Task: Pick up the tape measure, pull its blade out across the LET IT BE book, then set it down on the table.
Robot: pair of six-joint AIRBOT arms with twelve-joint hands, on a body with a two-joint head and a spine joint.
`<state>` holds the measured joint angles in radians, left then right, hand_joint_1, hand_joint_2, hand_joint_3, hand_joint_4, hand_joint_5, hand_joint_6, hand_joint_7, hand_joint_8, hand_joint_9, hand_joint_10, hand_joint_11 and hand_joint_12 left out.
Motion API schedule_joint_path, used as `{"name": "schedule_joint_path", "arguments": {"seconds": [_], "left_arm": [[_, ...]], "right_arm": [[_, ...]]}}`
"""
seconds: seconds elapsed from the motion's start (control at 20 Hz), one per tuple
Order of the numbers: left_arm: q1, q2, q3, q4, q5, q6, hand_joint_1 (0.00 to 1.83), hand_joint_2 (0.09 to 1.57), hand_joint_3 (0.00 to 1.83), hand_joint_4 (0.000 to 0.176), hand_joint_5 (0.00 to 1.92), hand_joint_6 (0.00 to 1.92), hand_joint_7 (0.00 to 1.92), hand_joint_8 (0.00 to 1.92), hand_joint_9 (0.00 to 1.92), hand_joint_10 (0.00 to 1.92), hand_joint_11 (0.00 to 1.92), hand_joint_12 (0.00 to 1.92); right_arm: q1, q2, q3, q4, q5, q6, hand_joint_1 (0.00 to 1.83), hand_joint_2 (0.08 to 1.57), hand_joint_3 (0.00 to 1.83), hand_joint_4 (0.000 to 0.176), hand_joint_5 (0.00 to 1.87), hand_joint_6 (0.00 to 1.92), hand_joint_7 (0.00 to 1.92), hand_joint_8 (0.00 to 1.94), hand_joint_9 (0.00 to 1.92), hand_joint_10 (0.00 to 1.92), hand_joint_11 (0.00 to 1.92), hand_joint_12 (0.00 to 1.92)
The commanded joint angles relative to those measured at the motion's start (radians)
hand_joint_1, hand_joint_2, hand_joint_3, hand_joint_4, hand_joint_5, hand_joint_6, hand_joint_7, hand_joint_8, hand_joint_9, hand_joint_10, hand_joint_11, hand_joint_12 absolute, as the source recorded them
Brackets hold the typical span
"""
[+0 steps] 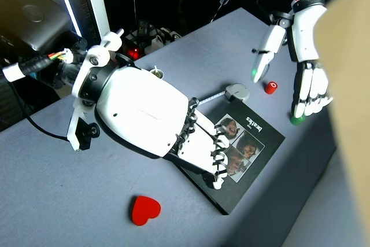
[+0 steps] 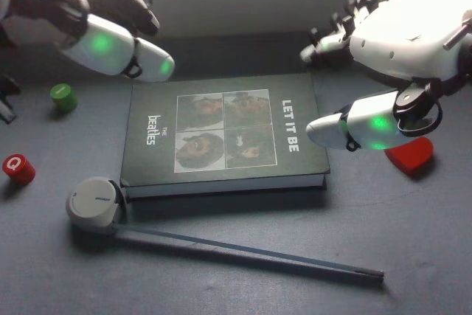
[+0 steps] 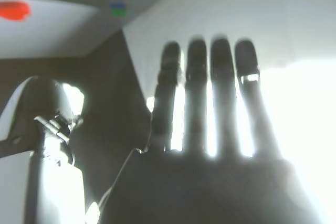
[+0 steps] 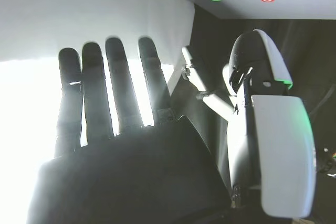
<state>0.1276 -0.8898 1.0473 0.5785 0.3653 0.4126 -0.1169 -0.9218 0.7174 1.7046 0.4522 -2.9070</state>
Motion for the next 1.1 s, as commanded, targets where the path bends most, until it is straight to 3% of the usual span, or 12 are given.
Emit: {"name": "schedule_joint_path", "arguments": {"seconds": [0.0,0.05,0.1,0.15,0.2,0.25,0.45,0.5,0.55,0.6,0.7,1.05], "left_arm": [[-0.021,-0.005,-0.012,0.094,0.012,-0.064,0.45,1.12,0.0,0.0,0.78,0.01,0.83,0.03,0.69,0.68,0.51,1.31],[-0.028,-0.01,-0.031,0.162,0.058,-0.121,0.55,1.12,0.0,0.0,0.89,0.04,0.89,0.07,0.64,1.09,0.57,1.47],[-0.028,-0.017,-0.061,0.251,0.113,-0.206,0.63,1.13,0.0,0.0,0.93,0.27,0.77,0.63,0.63,1.4,0.64,1.61],[-0.021,-0.023,-0.086,0.324,0.149,-0.297,0.63,1.13,0.0,0.0,0.93,0.27,0.77,0.63,0.63,1.4,0.64,1.61],[-0.003,-0.033,-0.125,0.415,0.213,-0.419,0.71,1.17,0.0,0.0,0.75,1.45,0.68,1.57,0.73,1.8,0.76,1.88],[0.009,-0.04,-0.145,0.451,0.237,-0.48,0.77,1.18,0.01,0.0,0.76,1.83,0.76,1.85,0.85,1.9,0.88,1.91],[0.07,-0.088,-0.24,0.655,0.383,-0.798,0.94,1.18,0.0,0.0,1.26,1.92,1.24,1.92,1.25,1.92,1.28,1.92],[0.085,-0.111,-0.262,0.709,0.449,-0.907,0.97,1.19,0.0,0.005,1.36,1.92,1.36,1.92,1.4,1.92,1.4,1.92],[0.091,-0.124,-0.27,0.735,0.484,-0.955,0.97,1.22,0.0,0.135,1.4,1.92,1.44,1.92,1.5,1.92,1.5,1.92],[0.093,-0.147,-0.281,0.756,0.544,-0.991,0.97,1.23,0.0,0.168,1.41,1.92,1.47,1.92,1.55,1.92,1.57,1.92],[0.085,-0.168,-0.289,0.765,0.581,-1.022,0.97,1.25,0.01,0.176,1.42,1.92,1.49,1.92,1.59,1.92,1.62,1.92],[0.062,-0.18,-0.292,0.792,0.634,-1.071,0.98,1.24,0.0,0.176,1.38,1.92,1.48,1.92,1.58,1.92,1.64,1.92]], "right_arm": [[0.006,0.008,-0.006,-0.047,-0.004,0.002,0.35,1.1,0.0,0.0,0.84,0.04,0.89,0.13,0.79,0.26,0.44,1.12],[0.006,0.008,-0.007,-0.047,-0.005,0.002,0.46,1.09,0.0,0.0,0.95,0.18,0.9,0.52,0.78,0.84,0.62,1.34],[0.006,0.008,-0.008,-0.047,-0.006,0.002,0.58,1.07,0.0,0.0,0.83,0.87,0.86,1.04,0.86,1.42,0.8,1.68],[0.007,0.008,-0.008,-0.047,-0.007,0.003,0.58,1.07,0.0,0.0,0.83,0.87,0.86,1.04,0.86,1.42,0.8,1.68],[0.007,0.008,-0.008,-0.048,-0.006,0.003,0.74,1.07,0.0,0.0,0.7,1.79,0.8,1.85,1.05,1.9,1.15,1.91],[0.007,0.008,-0.008,-0.048,-0.005,0.004,0.82,1.08,0.0,0.0,0.74,1.89,0.88,1.92,1.13,1.92,1.3,1.92],[0.006,0.009,-0.01,-0.048,-0.003,0.006,0.99,1.24,0.01,0.0,1.3,1.92,1.51,1.94,1.63,1.92,1.79,1.92],[0.006,0.009,-0.011,-0.048,-0.003,0.006,1.0,1.28,0.01,0.079,1.31,1.92,1.52,1.94,1.63,1.92,1.79,1.92],[0.006,0.009,-0.012,-0.048,-0.003,0.006,1.0,1.3,0.01,0.117,1.28,1.92,1.5,1.94,1.61,1.92,1.78,1.92],[0.006,0.009,-0.014,-0.048,-0.003,0.007,1.01,1.3,0.0,0.164,1.26,1.92,1.49,1.94,1.6,1.92,1.77,1.92],[0.008,0.009,-0.015,-0.048,-0.003,0.008,1.01,1.3,0.0,0.176,1.25,1.92,1.47,1.94,1.6,1.92,1.77,1.92],[0.009,0.011,-0.015,-0.048,-0.001,0.013,1.0,1.3,0.0,0.176,1.26,1.92,1.46,1.94,1.6,1.92,1.77,1.92]]}}
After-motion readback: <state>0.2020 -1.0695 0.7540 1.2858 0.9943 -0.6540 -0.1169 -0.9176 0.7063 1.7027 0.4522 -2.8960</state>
